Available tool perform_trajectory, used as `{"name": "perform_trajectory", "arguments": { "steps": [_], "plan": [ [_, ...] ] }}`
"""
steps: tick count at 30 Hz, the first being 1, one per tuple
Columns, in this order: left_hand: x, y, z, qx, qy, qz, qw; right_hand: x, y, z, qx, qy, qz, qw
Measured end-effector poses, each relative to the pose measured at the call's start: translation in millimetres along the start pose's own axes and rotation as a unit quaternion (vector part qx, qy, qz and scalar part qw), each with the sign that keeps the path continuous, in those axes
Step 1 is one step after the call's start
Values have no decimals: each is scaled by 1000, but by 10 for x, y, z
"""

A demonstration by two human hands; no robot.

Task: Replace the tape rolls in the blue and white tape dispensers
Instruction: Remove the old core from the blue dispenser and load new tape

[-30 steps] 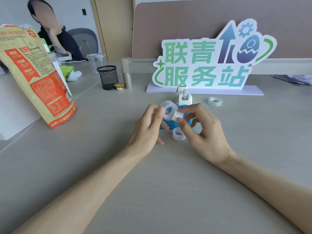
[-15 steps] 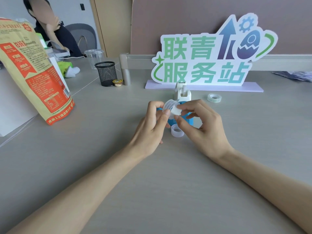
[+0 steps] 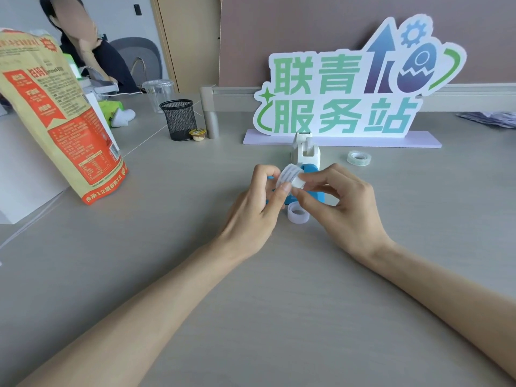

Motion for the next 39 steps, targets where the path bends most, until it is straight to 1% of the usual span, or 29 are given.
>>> {"name": "perform_trajectory", "arguments": {
  "steps": [3, 7, 10, 12, 16, 22, 27, 32, 35, 39],
  "plan": [
    [-1, -7, -19, 11, -8, 6, 1000, 7, 7, 18, -4, 11, -6, 1000],
    [9, -24, -50, 35, -1, 12, 999, 17, 26, 26, -33, 30, -5, 999],
    [28, -32, -61, 28, 22, 3, 999, 29, 45, -1, -66, 51, -6, 997],
    [36, -34, -75, 25, 30, -5, 999, 37, 56, -10, -65, 49, -3, 997],
    [32, -38, -116, 26, -32, -31, 999, 19, 42, 38, -18, 17, 15, 1000],
    [46, -26, -111, 19, -90, -86, 992, 26, 15, 90, -17, 31, 53, 998],
    [66, -3, -127, 21, -128, -80, 988, 20, 21, 98, -39, 56, 49, 996],
    [56, 19, -102, 38, -142, -53, 988, 8, 26, 44, -41, 29, 41, 998],
    [68, 33, -90, 42, -155, -53, 986, 3, 20, 21, -43, 24, 37, 998],
    [69, 38, -75, 40, -155, -58, 985, 4, 24, 30, -36, 10, 54, 998]
  ]
}}
Point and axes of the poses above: each hand's wrist, its own y-axis towards the middle knuckle, its own x-axis out of the back of the hand, z = x × y, the point moved 1 cm from there along y, towards the middle knuckle, and after that the axes turned 8 degrees about -y, right-handed, at the moved point
